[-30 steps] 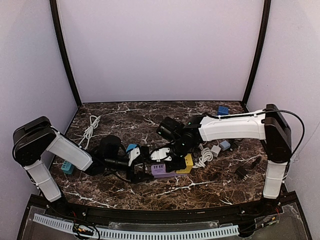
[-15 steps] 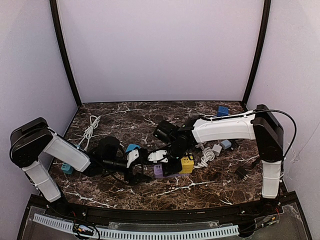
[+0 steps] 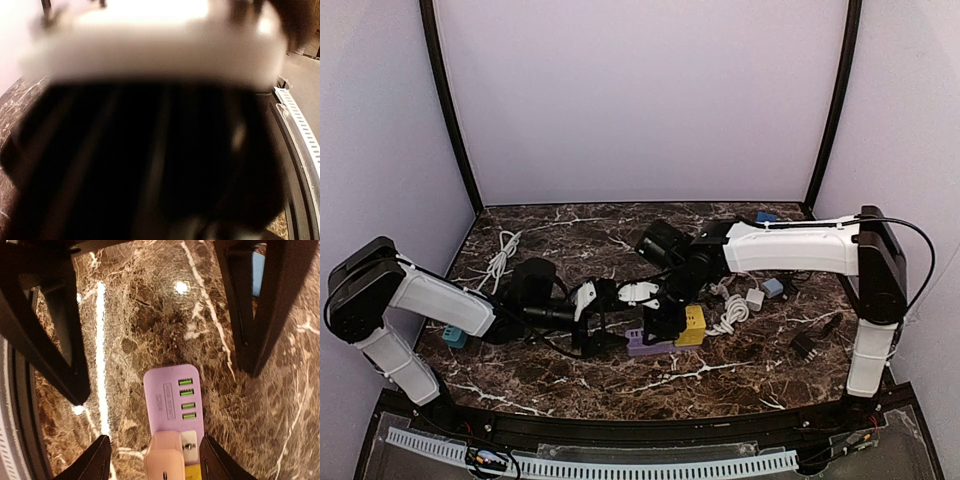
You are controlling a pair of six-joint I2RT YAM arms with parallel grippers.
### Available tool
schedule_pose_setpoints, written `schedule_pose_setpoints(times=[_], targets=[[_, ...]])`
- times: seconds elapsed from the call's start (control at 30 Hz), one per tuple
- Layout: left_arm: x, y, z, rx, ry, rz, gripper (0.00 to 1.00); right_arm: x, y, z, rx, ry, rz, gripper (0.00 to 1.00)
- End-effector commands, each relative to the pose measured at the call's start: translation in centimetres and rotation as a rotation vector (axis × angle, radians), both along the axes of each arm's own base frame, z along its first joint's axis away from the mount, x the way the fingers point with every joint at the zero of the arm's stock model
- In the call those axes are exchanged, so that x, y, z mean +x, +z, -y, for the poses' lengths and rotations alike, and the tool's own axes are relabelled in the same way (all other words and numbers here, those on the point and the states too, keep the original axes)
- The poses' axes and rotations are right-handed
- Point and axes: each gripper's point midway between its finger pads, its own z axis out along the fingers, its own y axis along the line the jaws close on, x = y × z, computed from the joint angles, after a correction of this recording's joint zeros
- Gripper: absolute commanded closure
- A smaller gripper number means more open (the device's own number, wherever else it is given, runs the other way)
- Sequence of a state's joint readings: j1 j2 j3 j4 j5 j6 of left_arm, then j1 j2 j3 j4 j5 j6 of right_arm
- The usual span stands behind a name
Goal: Insert the plug
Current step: Press the plug into the socket.
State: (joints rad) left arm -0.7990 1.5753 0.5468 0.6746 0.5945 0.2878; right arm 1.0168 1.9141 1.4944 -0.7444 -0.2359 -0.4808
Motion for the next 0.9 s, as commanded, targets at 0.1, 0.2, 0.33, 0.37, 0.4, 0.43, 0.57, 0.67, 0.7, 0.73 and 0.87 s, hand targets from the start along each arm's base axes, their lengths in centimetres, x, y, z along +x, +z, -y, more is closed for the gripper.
schedule_pose_setpoints(times=[0.1, 0.2, 0.33, 0.37, 0.4, 0.43, 0.57, 0.67, 0.7, 0.73, 0.87], targets=[[-0.3, 0.3, 2.5, 0.029, -0.018, -0.074, 0.27, 6.0, 8.4, 4.3, 0.253, -0.584, -0.067, 0.41], [-0.3, -0.1, 4.2, 0.042, -0.038, -0.089, 0.3, 6.5, 8.3, 7.3, 0.291, -0.831, -0.137, 0.4], [0.2, -0.9, 5.7, 0.067, -0.034, -0.105, 0.33, 5.6, 5.3, 9.7, 0.291, -1.033, -0.237, 0.4], [0.3, -1.0, 5.9, 0.071, -0.029, -0.103, 0.35, 5.1, 4.8, 9.6, 0.302, -1.038, -0.269, 0.4], [0.6, -1.3, 6.1, 0.084, -0.02, -0.099, 0.36, 4.6, 3.9, 9.6, 0.307, -1.041, -0.301, 0.41], [0.7, -1.4, 6.2, 0.089, -0.019, -0.096, 0.38, 4.3, 3.4, 9.5, 0.311, -1.044, -0.323, 0.42], [0.8, -1.8, 6.7, 0.114, -0.017, -0.091, 0.44, 4.0, 2.0, 9.9, 0.292, -1.075, -0.339, 0.5], [0.8, -2.1, 7.0, 0.123, -0.014, -0.094, 0.49, 3.5, 2.0, 9.1, 0.337, -1.046, -0.39, 0.57], [0.7, -2.1, 7.2, 0.123, -0.019, -0.095, 0.51, 3.4, 2.0, 8.7, 0.355, -1.039, -0.41, 0.59], [0.7, -2.2, 7.2, 0.123, -0.022, -0.094, 0.54, 3.2, 1.8, 8.5, 0.358, -1.035, -0.427, 0.61], [0.5, -2.7, 7.4, 0.142, -0.027, -0.097, 0.63, 2.7, 0.4, 8.5, 0.323, -1.043, -0.455, 0.65]])
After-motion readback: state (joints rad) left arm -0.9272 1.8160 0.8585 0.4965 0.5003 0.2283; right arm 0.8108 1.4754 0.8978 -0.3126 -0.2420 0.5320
